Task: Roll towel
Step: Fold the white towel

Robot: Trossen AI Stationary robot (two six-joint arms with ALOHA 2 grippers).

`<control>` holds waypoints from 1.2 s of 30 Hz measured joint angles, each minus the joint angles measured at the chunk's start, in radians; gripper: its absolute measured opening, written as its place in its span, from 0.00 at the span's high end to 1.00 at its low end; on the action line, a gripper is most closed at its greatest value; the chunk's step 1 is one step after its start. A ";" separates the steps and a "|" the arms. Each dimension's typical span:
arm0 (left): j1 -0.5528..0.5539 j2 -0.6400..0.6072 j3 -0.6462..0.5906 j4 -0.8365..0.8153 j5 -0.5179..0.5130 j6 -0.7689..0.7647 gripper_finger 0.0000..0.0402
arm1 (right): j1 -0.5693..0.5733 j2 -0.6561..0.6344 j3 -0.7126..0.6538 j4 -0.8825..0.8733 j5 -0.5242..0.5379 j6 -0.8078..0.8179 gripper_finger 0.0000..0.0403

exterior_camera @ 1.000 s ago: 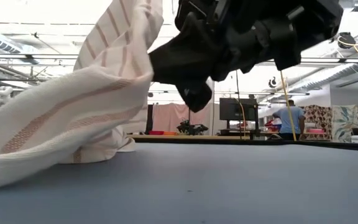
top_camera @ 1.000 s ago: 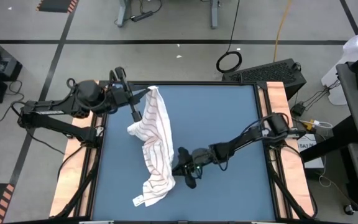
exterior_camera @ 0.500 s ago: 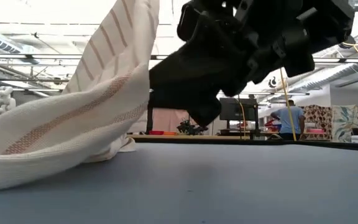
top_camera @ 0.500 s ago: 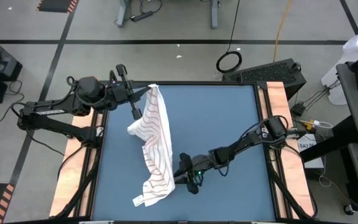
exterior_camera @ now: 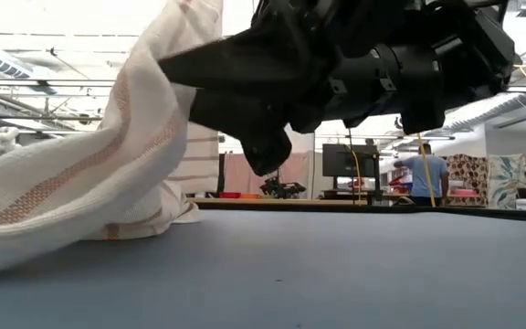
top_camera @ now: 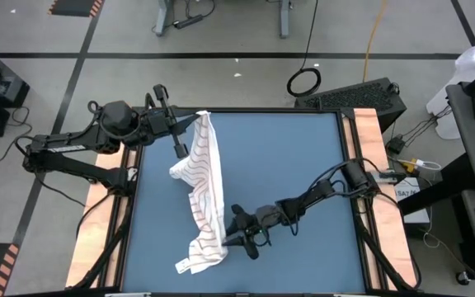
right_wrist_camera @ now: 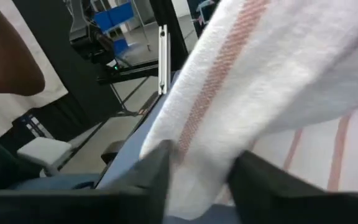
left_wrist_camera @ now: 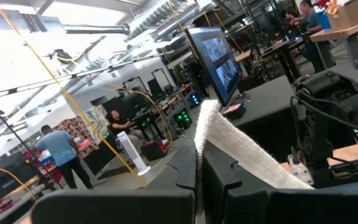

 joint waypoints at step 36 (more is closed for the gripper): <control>0.223 0.035 0.019 0.248 0.236 -0.105 0.99 | -0.324 -1.243 0.346 -1.561 0.610 -0.406 1.00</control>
